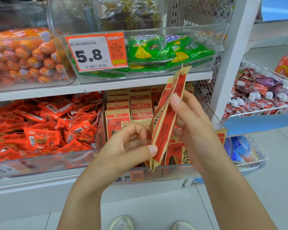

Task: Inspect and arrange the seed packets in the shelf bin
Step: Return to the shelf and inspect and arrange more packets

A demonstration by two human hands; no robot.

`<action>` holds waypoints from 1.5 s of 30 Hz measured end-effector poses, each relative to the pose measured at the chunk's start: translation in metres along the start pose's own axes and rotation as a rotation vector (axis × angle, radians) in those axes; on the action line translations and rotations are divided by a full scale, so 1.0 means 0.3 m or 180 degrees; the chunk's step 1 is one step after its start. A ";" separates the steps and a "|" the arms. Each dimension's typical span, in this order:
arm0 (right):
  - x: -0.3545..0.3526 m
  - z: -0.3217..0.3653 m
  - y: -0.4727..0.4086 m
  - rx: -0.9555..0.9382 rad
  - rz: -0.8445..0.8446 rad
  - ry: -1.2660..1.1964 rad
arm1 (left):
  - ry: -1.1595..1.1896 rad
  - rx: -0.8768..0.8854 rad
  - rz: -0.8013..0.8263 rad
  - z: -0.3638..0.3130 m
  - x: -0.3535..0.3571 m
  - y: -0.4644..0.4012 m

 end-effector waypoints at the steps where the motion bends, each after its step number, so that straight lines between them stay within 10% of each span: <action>1: 0.002 0.004 0.002 -0.0022 0.0036 0.0016 | 0.0049 0.0002 -0.0032 -0.001 0.004 -0.002; 31: 0.048 -0.015 0.010 0.0108 0.0568 0.0168 | -0.0042 0.0322 -0.0455 0.006 0.017 -0.022; 45: -0.005 -0.018 0.016 0.0394 0.1775 0.1118 | 0.0235 0.0579 -0.1441 -0.021 -0.018 -0.013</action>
Point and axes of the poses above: each hand's wrist, its own y-axis away from the middle knuckle, its own x-axis out of the palm, z = x × y, the point moved 1 cm from there along -y, towards the middle knuckle, and after that the axes turned 4 degrees about y, right-handed, at the moved point
